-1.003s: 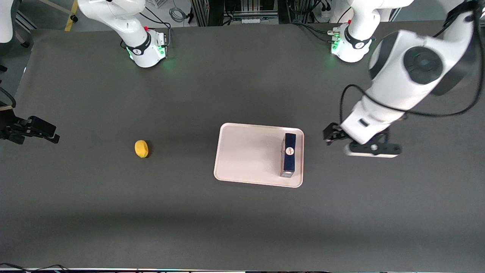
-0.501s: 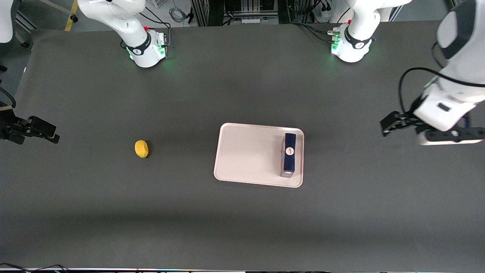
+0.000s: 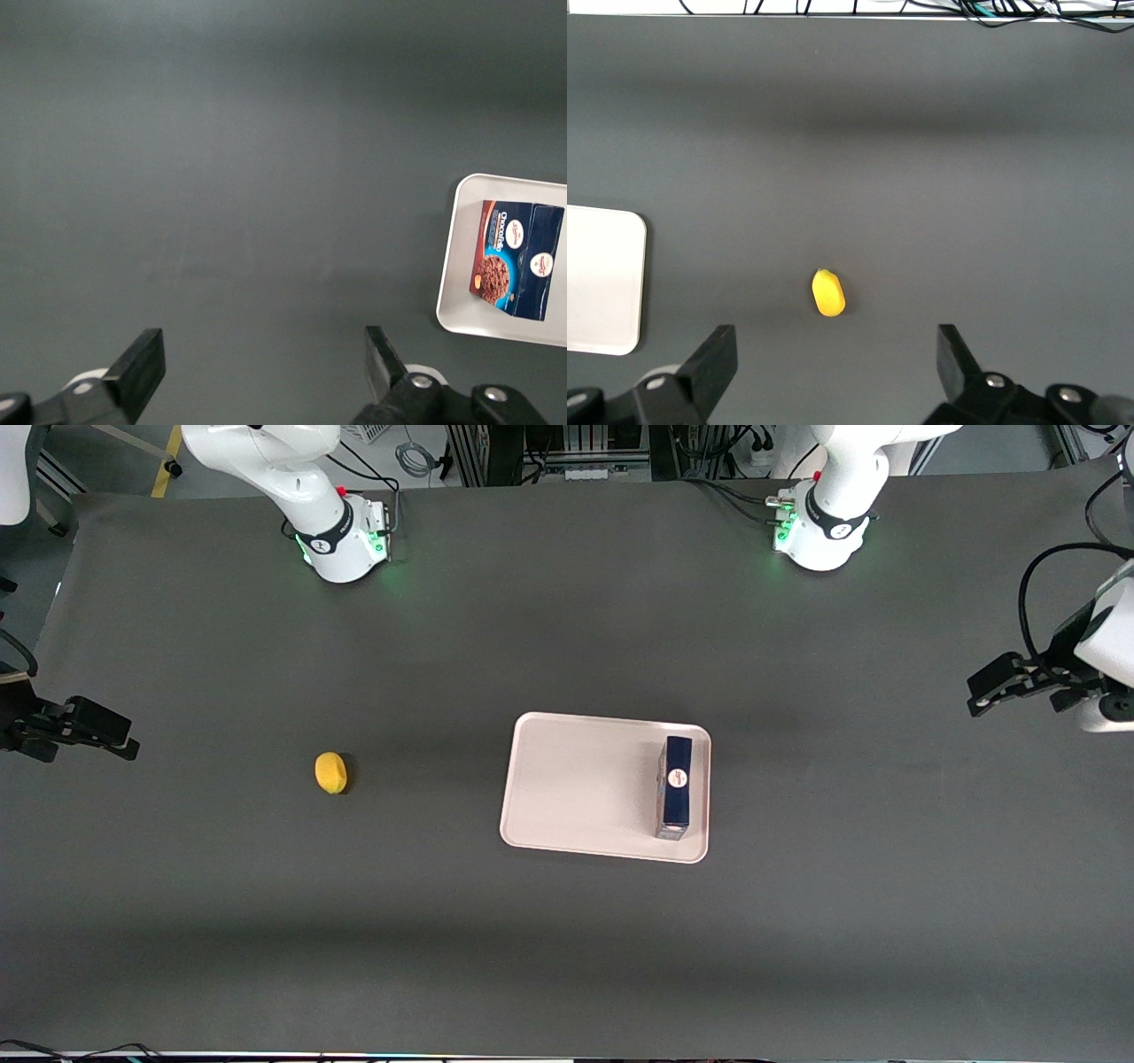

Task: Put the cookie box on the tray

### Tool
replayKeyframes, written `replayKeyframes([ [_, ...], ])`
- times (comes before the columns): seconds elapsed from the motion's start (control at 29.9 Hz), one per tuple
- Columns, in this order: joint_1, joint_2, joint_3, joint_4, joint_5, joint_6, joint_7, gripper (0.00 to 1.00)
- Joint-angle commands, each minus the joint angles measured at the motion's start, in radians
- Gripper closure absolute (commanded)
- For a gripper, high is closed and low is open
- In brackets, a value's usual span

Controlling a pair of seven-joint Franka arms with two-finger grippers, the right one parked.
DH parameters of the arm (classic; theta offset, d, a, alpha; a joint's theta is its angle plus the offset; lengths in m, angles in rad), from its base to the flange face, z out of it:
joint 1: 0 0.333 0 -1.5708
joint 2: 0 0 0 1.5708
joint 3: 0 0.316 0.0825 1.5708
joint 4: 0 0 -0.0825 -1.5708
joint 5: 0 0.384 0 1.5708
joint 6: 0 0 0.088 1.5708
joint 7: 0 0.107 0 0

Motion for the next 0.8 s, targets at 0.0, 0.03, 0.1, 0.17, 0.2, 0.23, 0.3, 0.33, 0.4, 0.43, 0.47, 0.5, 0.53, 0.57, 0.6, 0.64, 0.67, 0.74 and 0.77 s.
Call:
replayKeyframes([
  [0.0, 0.01, -0.053, -0.005, -0.036, -0.005, -0.049, 0.019, 0.0],
  [0.03, 0.01, -0.053, -0.005, -0.039, -0.005, -0.05, 0.019, 0.0],
  [0.1, 0.01, -0.058, -0.003, -0.048, -0.003, -0.05, 0.019, 0.0],
  [0.17, 0.013, -0.07, -0.003, -0.068, -0.003, -0.044, 0.02, 0.0],
  [0.2, 0.016, -0.075, -0.005, -0.079, -0.003, -0.038, 0.02, 0.0],
  [0.23, 0.018, -0.076, -0.003, -0.082, -0.003, -0.036, 0.02, 0.0],
  [0.3, 0.018, -0.078, -0.003, -0.084, -0.003, -0.038, 0.02, 0.0],
  [0.33, 0.018, -0.078, -0.003, -0.084, -0.003, -0.038, 0.02, 0.0],
  [0.4, 0.018, -0.079, -0.003, -0.087, -0.003, -0.036, 0.02, 0.0],
  [0.43, 0.018, -0.079, -0.003, -0.088, -0.003, -0.033, 0.02, 0.0],
  [0.47, 0.018, -0.079, -0.003, -0.088, -0.003, -0.032, 0.022, 0.0],
  [0.5, 0.019, -0.079, -0.003, -0.09, -0.003, -0.032, 0.022, 0.0],
  [0.53, 0.021, -0.079, -0.003, -0.09, -0.003, -0.032, 0.022, 0.0],
  [0.57, 0.021, -0.079, -0.003, -0.09, -0.003, -0.032, 0.022, 0.0],
  [0.6, 0.021, -0.079, -0.003, -0.09, -0.003, -0.032, 0.022, 0.0],
  [0.64, 0.021, -0.081, -0.003, -0.091, -0.003, -0.033, 0.022, 0.0],
  [0.67, 0.022, -0.081, -0.003, -0.093, -0.003, -0.033, 0.025, 0.0],
  [0.74, 0.022, -0.081, -0.003, -0.094, -0.003, -0.033, 0.036, 0.0],
  [0.77, 0.024, -0.081, -0.003, -0.094, -0.003, -0.033, 0.037, 0.0],
])
